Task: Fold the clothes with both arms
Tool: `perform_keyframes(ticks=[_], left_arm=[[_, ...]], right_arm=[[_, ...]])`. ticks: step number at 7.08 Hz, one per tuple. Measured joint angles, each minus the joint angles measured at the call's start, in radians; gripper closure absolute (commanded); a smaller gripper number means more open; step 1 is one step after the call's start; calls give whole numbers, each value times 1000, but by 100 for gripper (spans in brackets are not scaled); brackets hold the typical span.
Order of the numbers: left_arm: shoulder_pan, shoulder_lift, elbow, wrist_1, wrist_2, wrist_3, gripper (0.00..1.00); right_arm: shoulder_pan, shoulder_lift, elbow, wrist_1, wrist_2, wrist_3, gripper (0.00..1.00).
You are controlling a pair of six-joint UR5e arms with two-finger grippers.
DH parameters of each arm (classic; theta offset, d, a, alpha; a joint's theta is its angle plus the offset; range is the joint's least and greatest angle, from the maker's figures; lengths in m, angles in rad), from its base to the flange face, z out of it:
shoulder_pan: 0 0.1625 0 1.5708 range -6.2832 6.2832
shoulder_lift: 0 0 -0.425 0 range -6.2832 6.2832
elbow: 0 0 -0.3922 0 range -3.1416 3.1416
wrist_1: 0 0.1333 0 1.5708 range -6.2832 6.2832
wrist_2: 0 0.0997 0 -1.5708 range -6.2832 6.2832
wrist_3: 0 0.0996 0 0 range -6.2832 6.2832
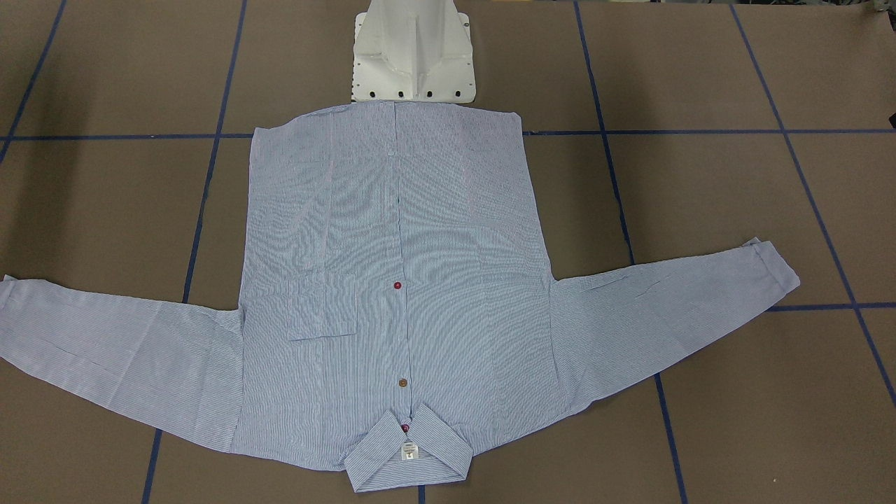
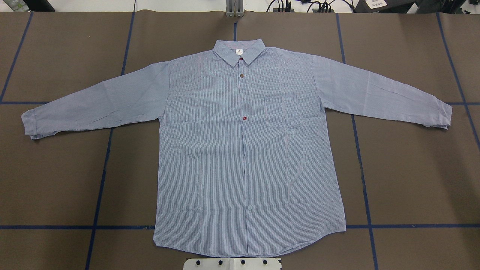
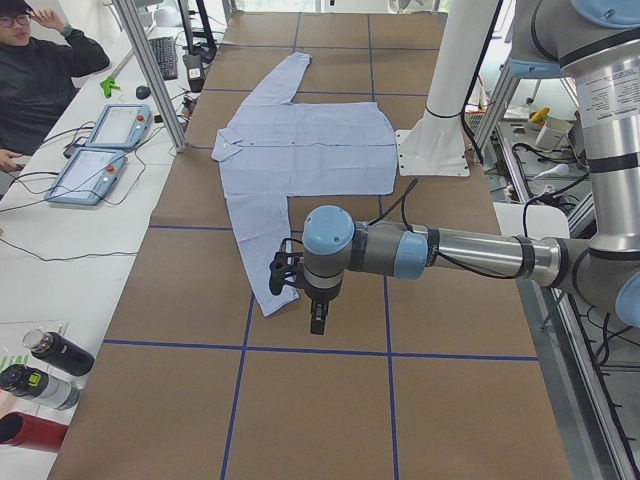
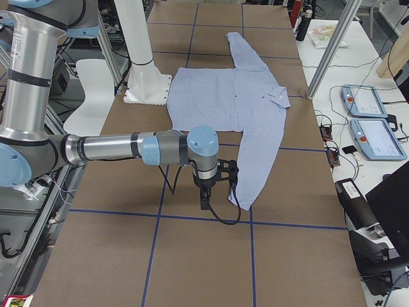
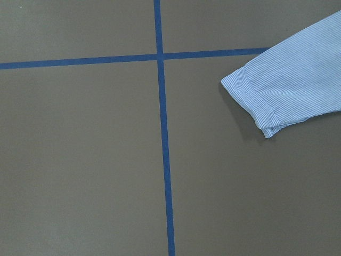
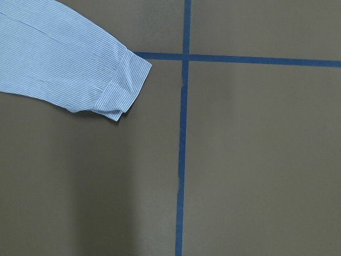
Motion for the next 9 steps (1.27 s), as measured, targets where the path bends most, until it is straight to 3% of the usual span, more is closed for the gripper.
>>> perform_keyframes(ticks=[5,7,9], left_arm=[[-1,-7,-56,-7,4,-2,0],[-7,-8,-67,-16,-34,0,0],[-11,-131,-16,-91,-63,-8,0]], right_arm=[[-10,22,5,64,4,58,0],[-69,31,5,116,1,106,0],[-185,37,-27,250,-5,241,0]])
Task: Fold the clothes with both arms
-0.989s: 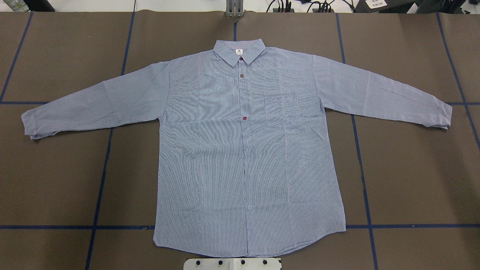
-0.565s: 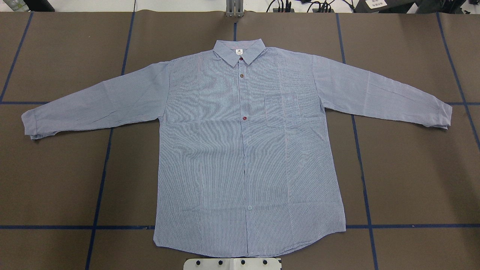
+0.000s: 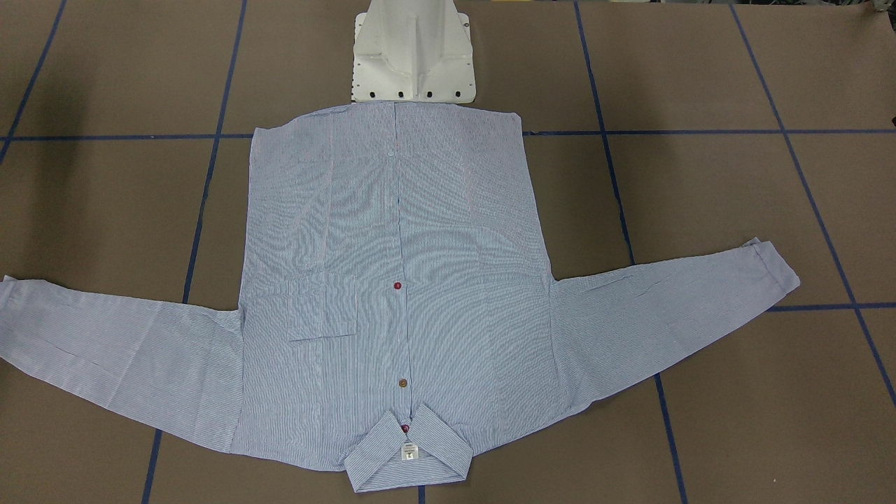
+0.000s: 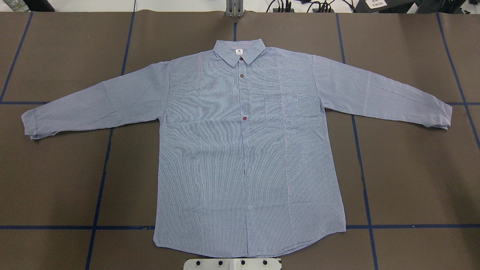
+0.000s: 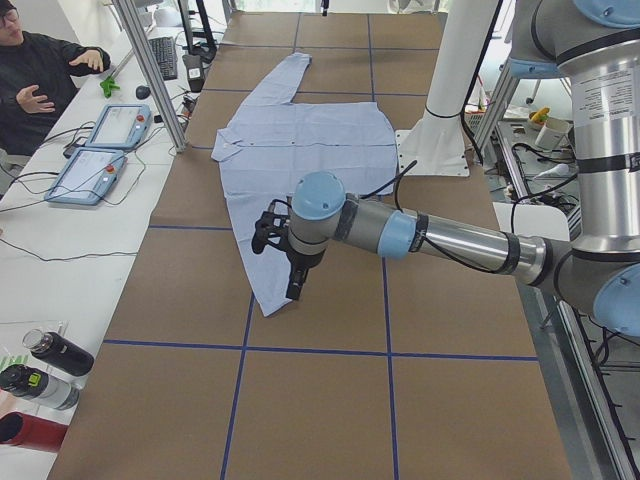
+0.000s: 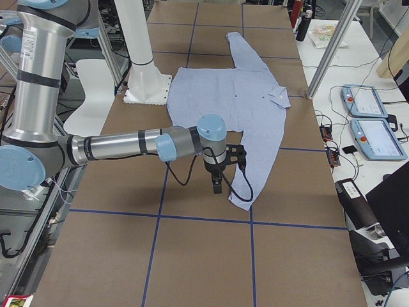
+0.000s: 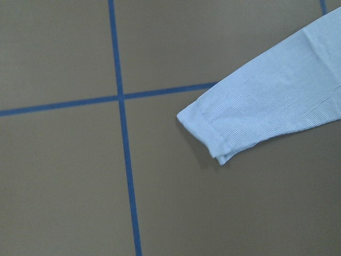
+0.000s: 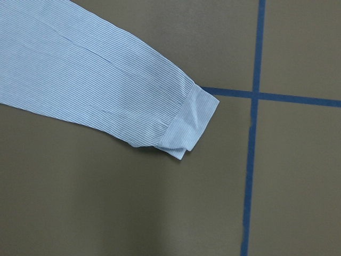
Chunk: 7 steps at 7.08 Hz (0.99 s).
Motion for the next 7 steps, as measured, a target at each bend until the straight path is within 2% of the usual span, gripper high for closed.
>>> perform_keyframes(ticks=[2,3,5,7], left_arm=[[-1,-47,27,-30,-5,-2,0],[-1,-51,29,-33,-6,-2,0],[-1,-53,27,-35,-9,-3,0],[-1,-53,22,-35,-11,-2,0]], right_arm=[[-60,37,-134,233,0,144,0],[-71,74,-213,327,1,202,5],[-78,147,-337,389,2,247,15],[-85,185,-395,403,2,295,19]])
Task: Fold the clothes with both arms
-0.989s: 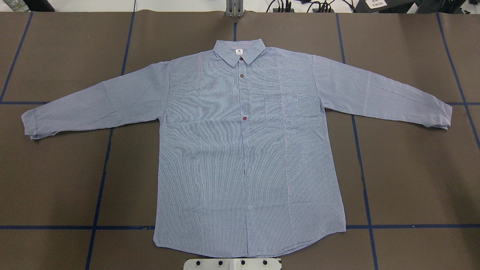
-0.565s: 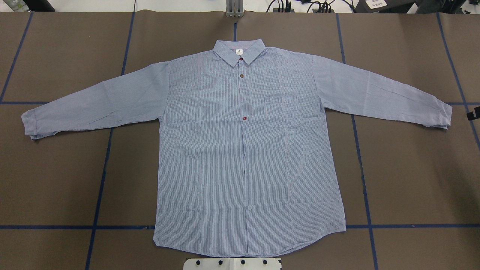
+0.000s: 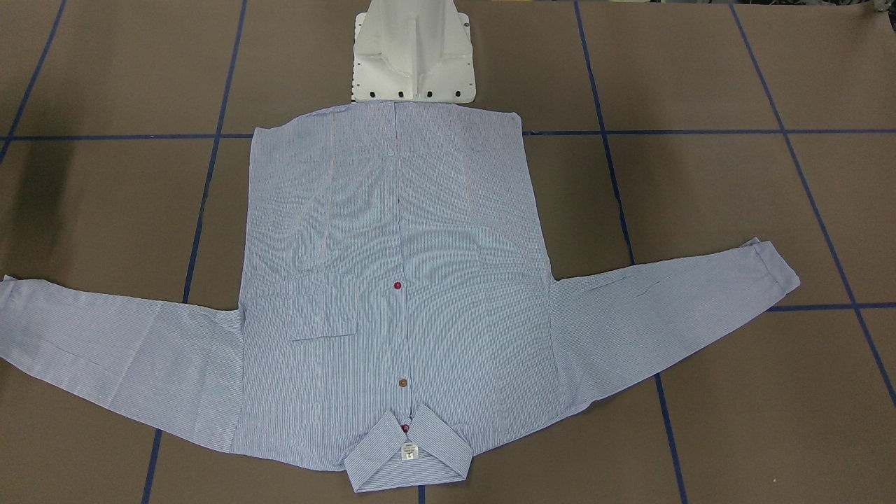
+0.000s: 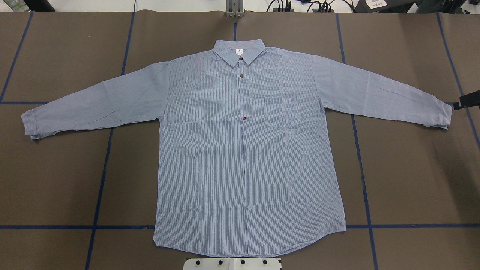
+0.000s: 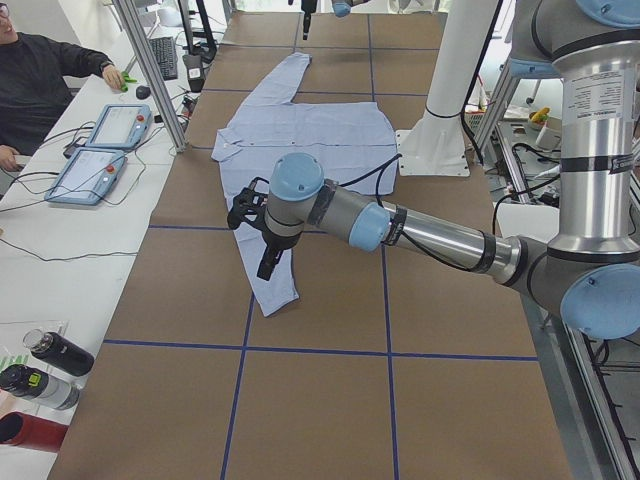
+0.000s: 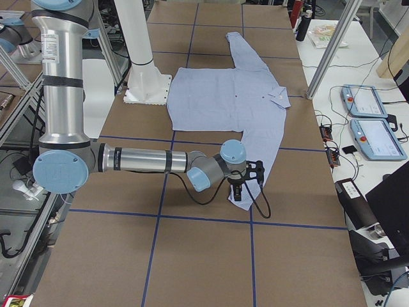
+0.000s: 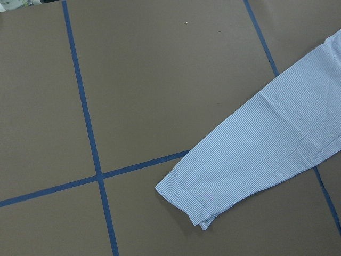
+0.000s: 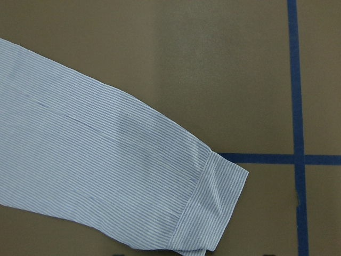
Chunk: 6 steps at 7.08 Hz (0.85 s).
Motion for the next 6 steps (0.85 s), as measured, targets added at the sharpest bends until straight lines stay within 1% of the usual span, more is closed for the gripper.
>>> perform_keyframes(ticks=[1,3,4,5,6], left_arm=[[0,0,-2,0,0,0,0],[0,0,-3,0,0,1,0],[0,0,-4,0,0,1,0],[0,0,-4,0,-1,1,0],[0,-1,-5,0,-1,1,0]], right_arm=[[-18,12,-22,36,-2,60,21],[-84,36,-142,239,-45,211,25],[-108,43,-193,317,-68,260,27],[-124,45,-217,355,-85,292,29],[-136,45,-228,368,-103,306,29]])
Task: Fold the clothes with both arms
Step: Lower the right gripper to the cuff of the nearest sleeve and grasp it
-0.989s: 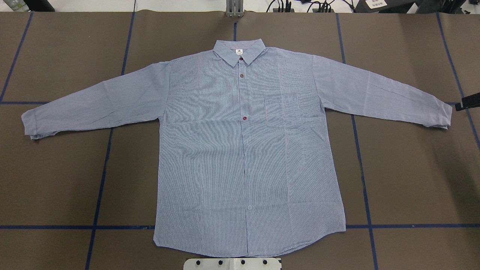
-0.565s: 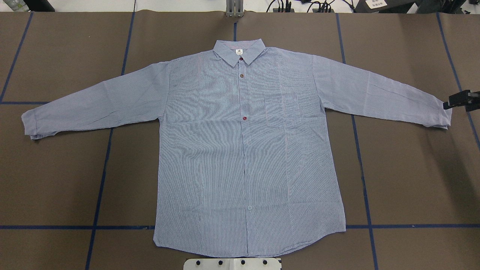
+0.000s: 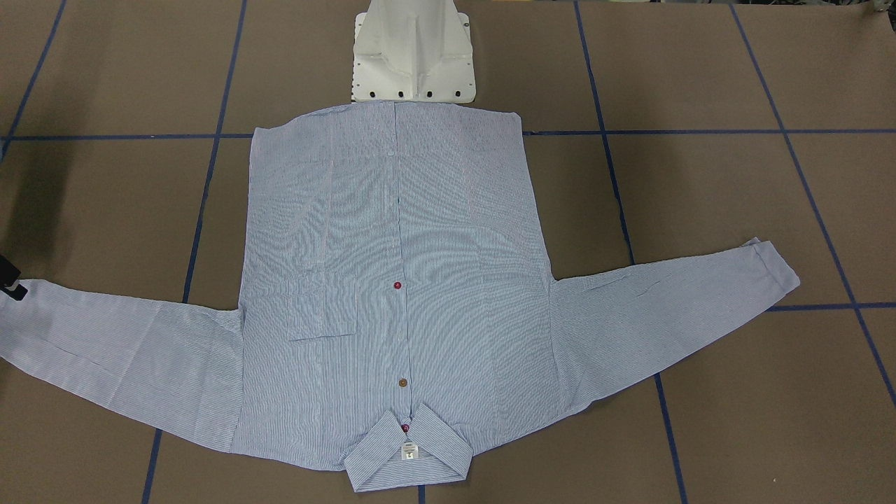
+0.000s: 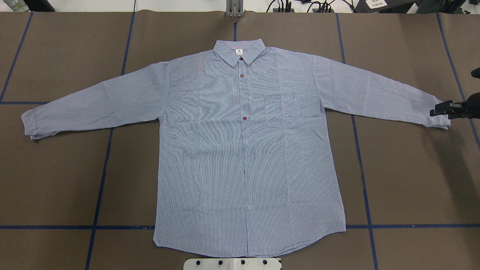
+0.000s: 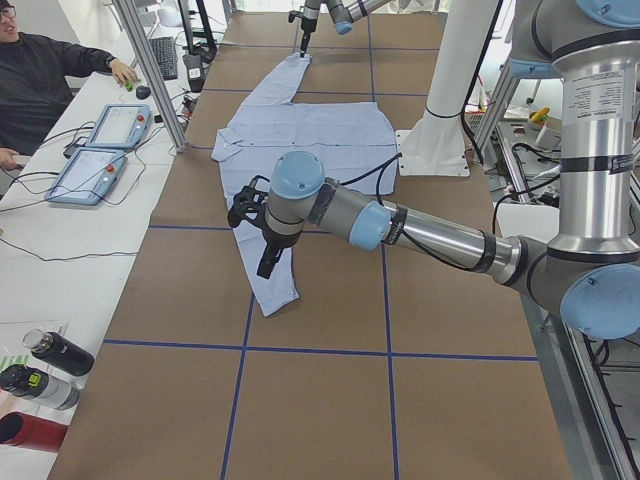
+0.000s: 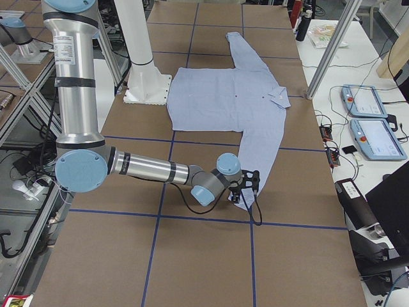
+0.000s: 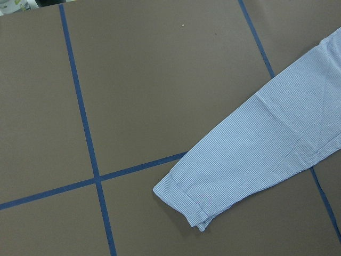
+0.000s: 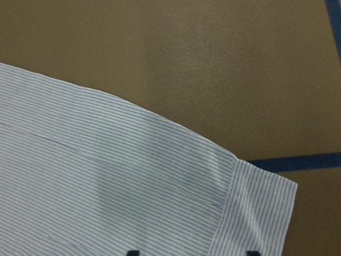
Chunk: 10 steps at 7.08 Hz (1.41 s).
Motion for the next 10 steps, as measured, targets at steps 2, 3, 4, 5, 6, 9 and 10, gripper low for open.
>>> perform_keyframes(ticks=[2,3,4,5,6,9,10], left_arm=[[0,0,-3,0,0,0,0],[0,1,-3,0,-1,0,0],[0,1,-4,0,-1,0,0],[0,1,-4,0,-1,0,0],[0,1,-4,0,-1,0,0],[0,1,-5,0,-1,0,0],[0,1,-6,0,-1,0,0]], right_arm=[[-16,0,-13,7,-25,12,29],[-19,-4,-14,8,-28,15,29],[-20,-9,-10,9,-29,19,29],[-20,-14,-5,11,-29,25,29],[-20,-22,0,22,-28,39,29],[-22,-44,4,66,-25,74,45],[-24,-45,4,68,-26,77,61]])
